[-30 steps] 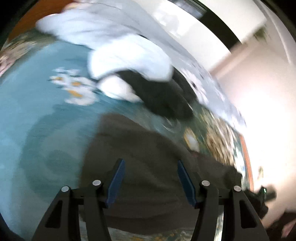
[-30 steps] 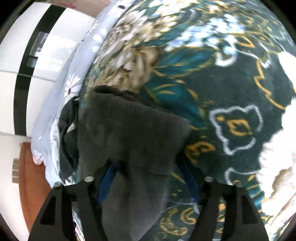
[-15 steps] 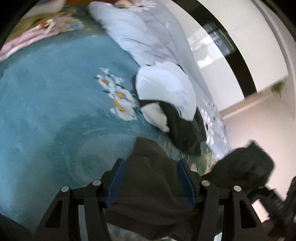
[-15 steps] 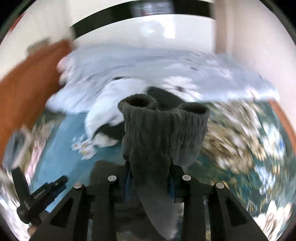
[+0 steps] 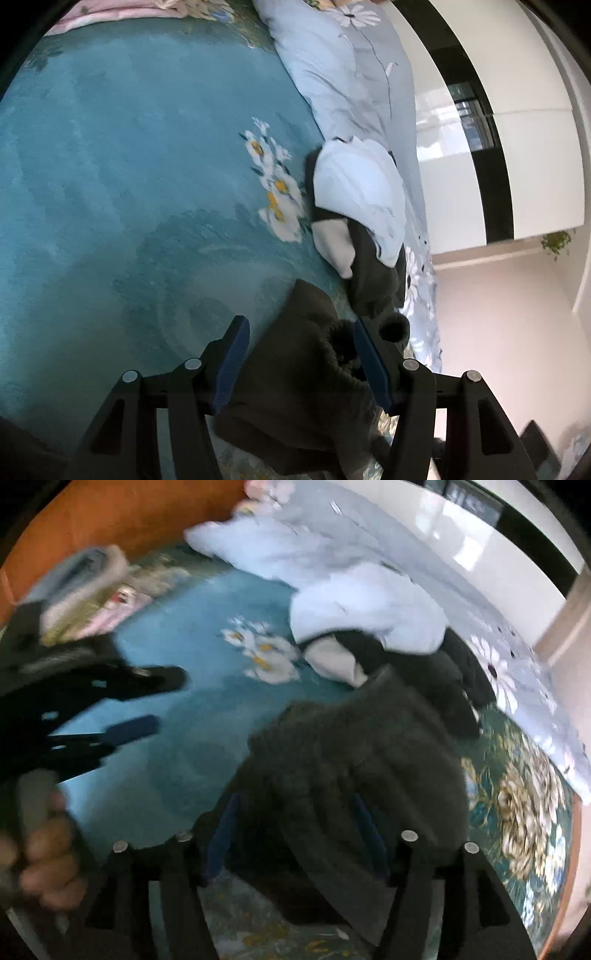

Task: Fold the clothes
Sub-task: 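Lift the folded sweatpants bundle with both tools off the blanket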

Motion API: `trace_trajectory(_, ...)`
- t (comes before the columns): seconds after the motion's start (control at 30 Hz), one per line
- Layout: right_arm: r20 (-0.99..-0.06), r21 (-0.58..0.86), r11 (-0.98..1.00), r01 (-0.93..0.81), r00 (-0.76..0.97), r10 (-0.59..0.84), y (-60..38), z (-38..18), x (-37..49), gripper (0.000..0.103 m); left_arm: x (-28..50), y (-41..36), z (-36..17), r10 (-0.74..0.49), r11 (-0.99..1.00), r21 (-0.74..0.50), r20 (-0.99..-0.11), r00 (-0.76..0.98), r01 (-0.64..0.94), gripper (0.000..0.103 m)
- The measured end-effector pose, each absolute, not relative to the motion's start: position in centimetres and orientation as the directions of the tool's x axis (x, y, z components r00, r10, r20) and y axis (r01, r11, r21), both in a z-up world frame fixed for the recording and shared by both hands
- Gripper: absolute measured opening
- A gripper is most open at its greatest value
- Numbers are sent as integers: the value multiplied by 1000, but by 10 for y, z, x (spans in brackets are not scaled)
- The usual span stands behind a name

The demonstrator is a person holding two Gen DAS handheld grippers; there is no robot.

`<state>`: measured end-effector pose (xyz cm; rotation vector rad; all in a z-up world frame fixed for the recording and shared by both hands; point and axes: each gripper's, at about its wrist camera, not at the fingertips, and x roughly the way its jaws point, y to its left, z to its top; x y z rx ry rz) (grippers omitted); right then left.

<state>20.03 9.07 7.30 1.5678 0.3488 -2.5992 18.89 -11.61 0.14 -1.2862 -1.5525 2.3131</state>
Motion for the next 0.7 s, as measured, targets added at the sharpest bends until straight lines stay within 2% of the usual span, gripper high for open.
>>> trace_trajectory(0.13, -877, -73, -987, 146, -481, -6, 131, 90, 217, 67, 178, -89, 21, 549, -549, -806, -548, -632, 222, 63)
trace_trajectory(0.23, -871, -15, -993, 113, -490, -43, 161, 102, 230, 67, 161, -60, 53, 558, -657, -752, -532, -637, 54, 63)
trace_trajectory(0.3, -883, 7, -998, 64, -467, -36, 184, 94, 234, 67, 142, -39, 68, 525, -754, -656, -581, -623, -23, 71)
trace_trajectory(0.4, -899, 51, -999, 0, -436, -46, 210, 82, 241, 67, 107, -15, 58, 484, -826, -564, -687, -543, -23, 76)
trace_trajectory(0.53, -901, 116, -992, -45, -425, -86, 230, 73, 245, 67, 79, 3, 29, 496, -827, -561, -757, -427, 33, 76)
trace_trajectory(0.67, -906, 149, -985, -89, -412, -99, 244, 61, 245, 67, 80, 19, 36, 483, -856, -514, -760, -434, -52, 73)
trace_trajectory(0.7, -908, 157, -982, -101, -407, -104, 248, 57, 244, 67, 80, 24, 39, 482, -862, -500, -761, -433, -80, 62)
